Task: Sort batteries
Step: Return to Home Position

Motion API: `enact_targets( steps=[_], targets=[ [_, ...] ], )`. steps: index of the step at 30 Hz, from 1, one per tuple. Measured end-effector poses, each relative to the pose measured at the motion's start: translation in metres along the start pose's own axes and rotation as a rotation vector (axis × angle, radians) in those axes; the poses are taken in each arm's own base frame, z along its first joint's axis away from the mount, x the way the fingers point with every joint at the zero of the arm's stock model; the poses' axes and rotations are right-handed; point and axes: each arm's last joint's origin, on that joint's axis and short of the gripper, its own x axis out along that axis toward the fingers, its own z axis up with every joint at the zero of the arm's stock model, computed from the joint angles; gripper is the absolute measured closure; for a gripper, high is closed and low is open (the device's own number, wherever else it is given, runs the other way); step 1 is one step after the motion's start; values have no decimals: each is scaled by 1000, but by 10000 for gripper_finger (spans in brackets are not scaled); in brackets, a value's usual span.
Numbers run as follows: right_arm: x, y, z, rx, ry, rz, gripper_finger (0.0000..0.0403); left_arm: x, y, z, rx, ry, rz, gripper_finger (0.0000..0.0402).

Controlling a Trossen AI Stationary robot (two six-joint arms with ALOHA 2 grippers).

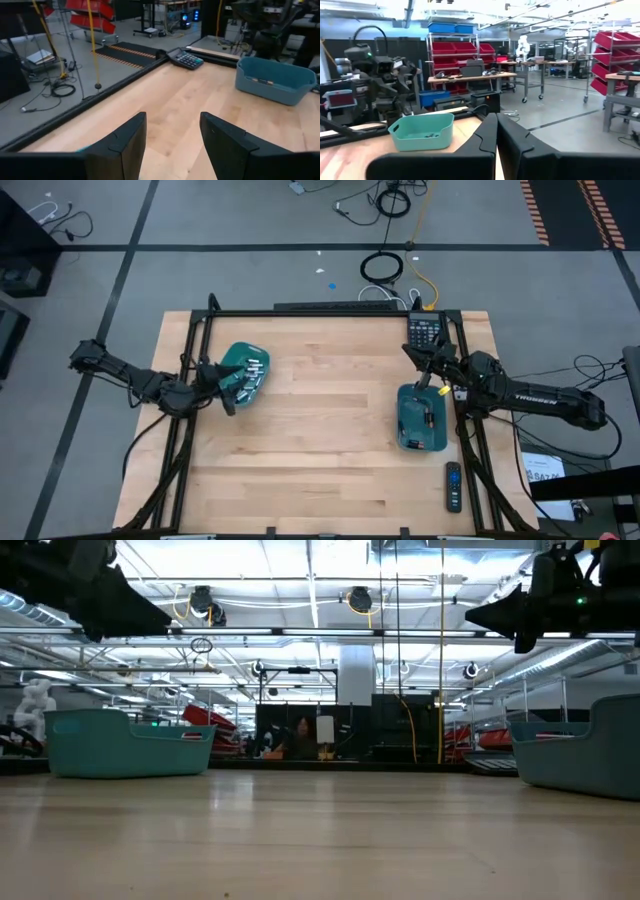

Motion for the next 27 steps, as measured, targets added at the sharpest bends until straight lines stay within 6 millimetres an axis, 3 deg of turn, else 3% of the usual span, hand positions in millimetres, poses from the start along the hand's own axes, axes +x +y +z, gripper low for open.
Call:
enact_targets(
  steps=[5,14,27],
  targets=[
    [-2,-1,-2,-13,-7,49,403,2,1,-16,-16,-14,-18,206],
    [-12,-5,-21,3,-42,52,403,-1,8,-26,-48,-34,-39,206],
    [-12,-8,-25,-9,7,1,403,-3,18,-52,-93,-62,-69,206]
  ],
)
